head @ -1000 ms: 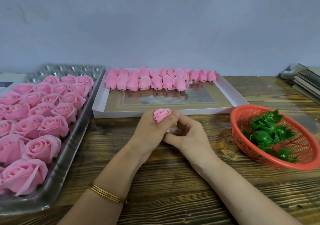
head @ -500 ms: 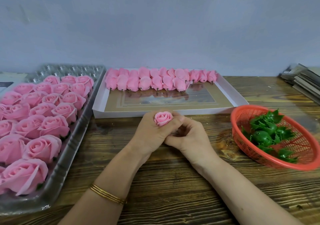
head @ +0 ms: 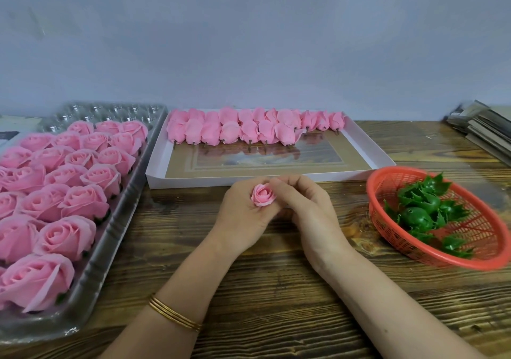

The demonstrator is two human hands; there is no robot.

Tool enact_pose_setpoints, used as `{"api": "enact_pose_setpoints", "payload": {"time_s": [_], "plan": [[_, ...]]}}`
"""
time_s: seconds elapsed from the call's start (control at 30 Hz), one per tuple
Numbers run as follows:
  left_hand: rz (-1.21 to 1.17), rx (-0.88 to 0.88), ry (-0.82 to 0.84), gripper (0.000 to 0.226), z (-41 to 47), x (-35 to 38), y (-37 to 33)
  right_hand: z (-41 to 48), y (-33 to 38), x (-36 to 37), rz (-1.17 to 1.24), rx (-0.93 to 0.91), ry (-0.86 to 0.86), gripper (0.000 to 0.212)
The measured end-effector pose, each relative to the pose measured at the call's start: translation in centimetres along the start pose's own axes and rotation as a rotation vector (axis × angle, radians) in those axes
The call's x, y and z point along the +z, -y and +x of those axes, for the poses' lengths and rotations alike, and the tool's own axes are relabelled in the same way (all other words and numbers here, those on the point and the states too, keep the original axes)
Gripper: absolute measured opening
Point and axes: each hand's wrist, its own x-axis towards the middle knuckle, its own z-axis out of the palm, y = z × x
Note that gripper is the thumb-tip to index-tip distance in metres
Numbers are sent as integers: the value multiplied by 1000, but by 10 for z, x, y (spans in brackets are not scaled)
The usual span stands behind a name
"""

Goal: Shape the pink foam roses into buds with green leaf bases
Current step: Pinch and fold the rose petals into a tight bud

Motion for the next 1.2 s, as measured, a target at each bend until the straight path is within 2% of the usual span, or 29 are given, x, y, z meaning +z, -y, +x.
{"api": "enact_pose_setpoints", "payload": {"time_s": [0.07,0.13,0.3,0.43,0.53,0.67,0.73,0.87,0.97,1.1,1.2], "plan": [[4,21,0,26,0,1,0,-1,0,0,2,5,9,33],[1,34,10,33,0,0,-1,-1,1,1,11,11,14,32],[19,36,17,32,1,0,-1,-2,3,1,-26,11,18,41],[4,28,6,31,2,1,2,-2,3,1,-24,-8,38,25],[22,26,-6,27,2,2,3,-1,3,1,-13,-5,33,25],[52,34,5,42,2,2,3,0,2,0,-36,-20,43,25],[38,15,3,39,2,2,3,0,1,0,-43,-26,43,26],[-137,-53,-161,34,5,3,3,1,0,3,50,8,3,21],[-224,-76,-267,37,7,1,3,1,-1,3,-83,-23,-34,12],[-320,-121,-304,32,8,5,2,-4,-5,9,-334,-147,46,32],[-371,-155,-310,33,9,7,4,-4,-8,10,-392,-194,71,35]]}}
